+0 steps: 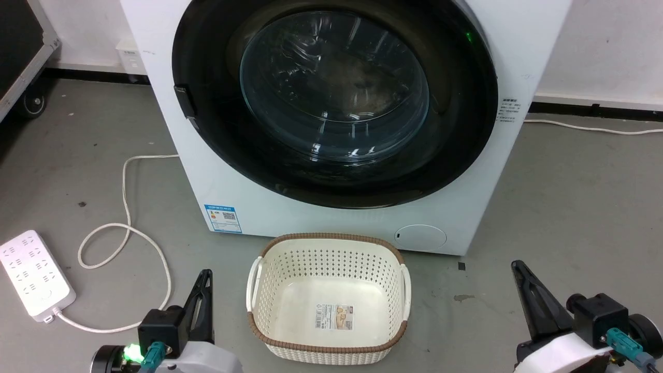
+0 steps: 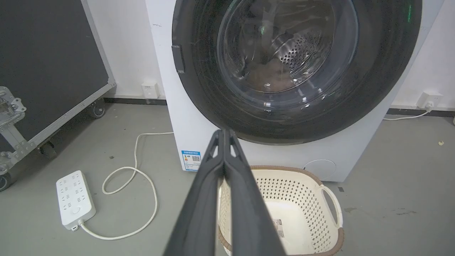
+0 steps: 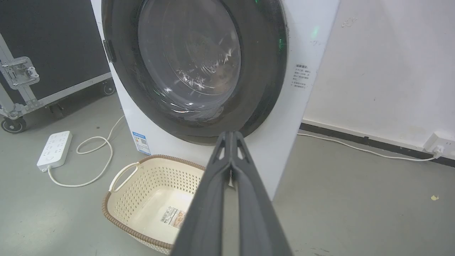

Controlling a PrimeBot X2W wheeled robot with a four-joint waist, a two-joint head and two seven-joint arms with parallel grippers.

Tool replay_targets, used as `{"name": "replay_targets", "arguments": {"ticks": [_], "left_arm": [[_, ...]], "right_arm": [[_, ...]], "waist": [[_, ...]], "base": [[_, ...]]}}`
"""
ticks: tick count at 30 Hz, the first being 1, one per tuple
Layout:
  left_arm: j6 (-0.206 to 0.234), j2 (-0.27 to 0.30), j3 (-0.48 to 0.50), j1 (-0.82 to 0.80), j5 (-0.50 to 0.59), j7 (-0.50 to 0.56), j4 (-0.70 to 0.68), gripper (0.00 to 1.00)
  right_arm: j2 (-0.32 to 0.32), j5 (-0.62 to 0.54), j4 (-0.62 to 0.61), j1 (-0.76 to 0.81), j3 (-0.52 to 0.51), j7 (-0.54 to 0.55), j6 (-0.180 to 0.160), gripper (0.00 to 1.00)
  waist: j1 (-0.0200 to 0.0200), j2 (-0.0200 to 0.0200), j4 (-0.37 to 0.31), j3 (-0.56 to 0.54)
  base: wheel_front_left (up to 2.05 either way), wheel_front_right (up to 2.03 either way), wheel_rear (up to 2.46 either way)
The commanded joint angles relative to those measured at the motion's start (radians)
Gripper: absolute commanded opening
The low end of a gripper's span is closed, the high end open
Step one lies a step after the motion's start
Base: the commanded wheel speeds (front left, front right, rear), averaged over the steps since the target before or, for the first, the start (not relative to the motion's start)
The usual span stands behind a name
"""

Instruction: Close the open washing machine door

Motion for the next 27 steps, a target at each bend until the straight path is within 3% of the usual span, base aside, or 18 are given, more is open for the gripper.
{"name": "replay_targets", "arguments": {"ticks": [1,27], "left_arm": [[-0.002,0.0,0.005,-0.016,0.008,0.004,-0.005,0.0],[-0.012,0.0,0.023,-0.029,0.03,0.062,-0.025,0.0]], "right_arm": [[0.008,-0.005,-0.007,-0.012,0.0,0.004,0.0,0.0],[0.025,-0.024,-0.022,-0.018,-0.001,0.062,-0.001,0.0]], "waist": [[0.0,0.0,0.001,0.0],[0.0,0.0,0.017,0.001]], "base": [[0.0,0.0,0.0],[0.0,0.0,0.0]]}}
